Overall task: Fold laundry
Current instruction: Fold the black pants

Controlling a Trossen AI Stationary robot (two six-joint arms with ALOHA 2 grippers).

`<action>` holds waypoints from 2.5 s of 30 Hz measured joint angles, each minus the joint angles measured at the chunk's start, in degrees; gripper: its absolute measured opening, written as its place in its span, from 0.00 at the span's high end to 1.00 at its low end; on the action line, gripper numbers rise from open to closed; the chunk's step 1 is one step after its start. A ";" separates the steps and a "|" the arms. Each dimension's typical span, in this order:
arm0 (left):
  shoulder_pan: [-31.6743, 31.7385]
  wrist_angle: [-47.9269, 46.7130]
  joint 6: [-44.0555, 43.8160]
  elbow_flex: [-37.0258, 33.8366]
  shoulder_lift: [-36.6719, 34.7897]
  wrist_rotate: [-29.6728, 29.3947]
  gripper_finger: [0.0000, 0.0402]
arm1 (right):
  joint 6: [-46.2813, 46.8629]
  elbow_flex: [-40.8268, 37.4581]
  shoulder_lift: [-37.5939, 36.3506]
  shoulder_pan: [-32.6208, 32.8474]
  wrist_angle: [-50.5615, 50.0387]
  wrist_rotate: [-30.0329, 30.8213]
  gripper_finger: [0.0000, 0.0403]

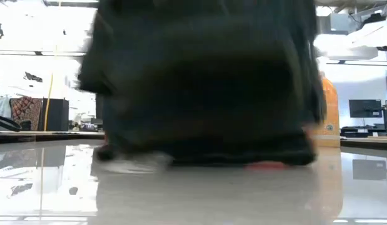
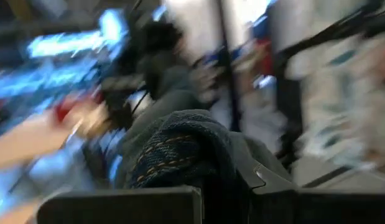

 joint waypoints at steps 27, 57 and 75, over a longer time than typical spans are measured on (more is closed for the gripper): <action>-8.85 9.31 2.97 -0.15 -1.76 -1.12 0.97 | -8.67 -1.17 -3.54 8.65 8.46 -2.84 0.95; -13.13 -3.54 -20.43 -17.56 -0.33 3.54 0.98 | 26.97 -23.91 -3.72 13.08 16.70 -2.59 0.95; -9.17 6.90 -36.06 -28.78 -0.25 0.70 0.98 | 64.31 -44.69 -6.21 26.38 27.01 36.89 0.95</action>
